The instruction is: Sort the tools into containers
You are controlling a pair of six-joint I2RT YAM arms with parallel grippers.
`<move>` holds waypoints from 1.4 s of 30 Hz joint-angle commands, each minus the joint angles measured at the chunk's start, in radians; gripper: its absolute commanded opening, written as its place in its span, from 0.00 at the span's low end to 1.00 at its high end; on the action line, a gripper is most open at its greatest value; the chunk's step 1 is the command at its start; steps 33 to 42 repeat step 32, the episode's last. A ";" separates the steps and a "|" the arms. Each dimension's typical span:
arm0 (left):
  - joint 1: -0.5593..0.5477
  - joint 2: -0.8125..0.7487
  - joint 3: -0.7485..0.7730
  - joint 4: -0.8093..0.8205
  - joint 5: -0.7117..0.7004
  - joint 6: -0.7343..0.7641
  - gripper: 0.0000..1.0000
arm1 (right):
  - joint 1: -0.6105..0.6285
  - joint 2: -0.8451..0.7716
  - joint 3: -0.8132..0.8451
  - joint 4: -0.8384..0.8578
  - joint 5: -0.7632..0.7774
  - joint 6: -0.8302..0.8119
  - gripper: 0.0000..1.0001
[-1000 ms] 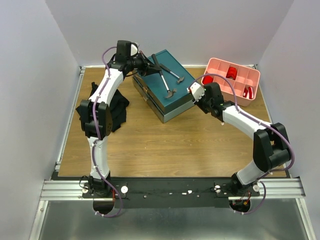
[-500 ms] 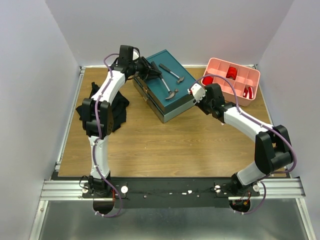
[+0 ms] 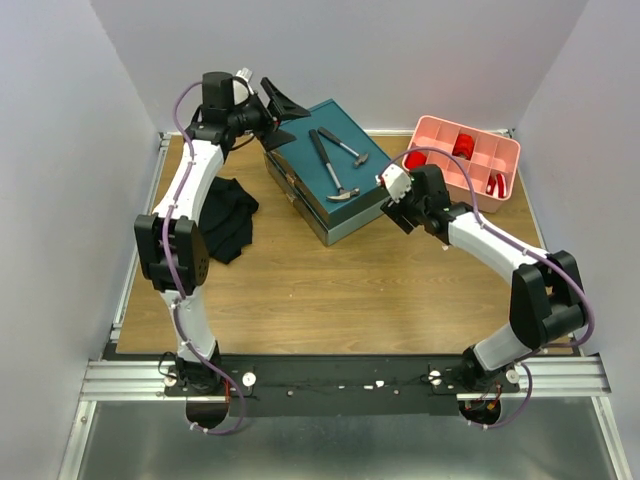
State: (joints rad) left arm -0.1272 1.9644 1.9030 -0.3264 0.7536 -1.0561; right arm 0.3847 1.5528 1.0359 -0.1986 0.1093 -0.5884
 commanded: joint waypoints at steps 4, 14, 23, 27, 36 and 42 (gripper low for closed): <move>-0.009 -0.146 0.054 -0.190 -0.058 0.529 0.99 | -0.027 -0.138 0.122 -0.157 -0.103 0.197 1.00; -0.034 -0.529 -0.350 0.040 -0.718 0.936 0.99 | -0.027 -0.342 0.155 -0.374 0.008 0.387 1.00; -0.038 -0.913 -0.967 0.405 -0.654 1.269 0.99 | -0.027 -0.476 0.127 -0.510 0.153 0.447 1.00; -0.035 -0.955 -1.108 0.423 -0.559 1.159 0.99 | -0.027 -0.557 0.037 -0.482 0.142 0.418 1.00; -0.029 -0.972 -1.245 0.426 -0.566 1.131 0.99 | -0.029 -0.550 0.059 -0.493 0.083 0.438 1.00; -0.029 -0.972 -1.245 0.426 -0.566 1.131 0.99 | -0.029 -0.550 0.059 -0.493 0.083 0.438 1.00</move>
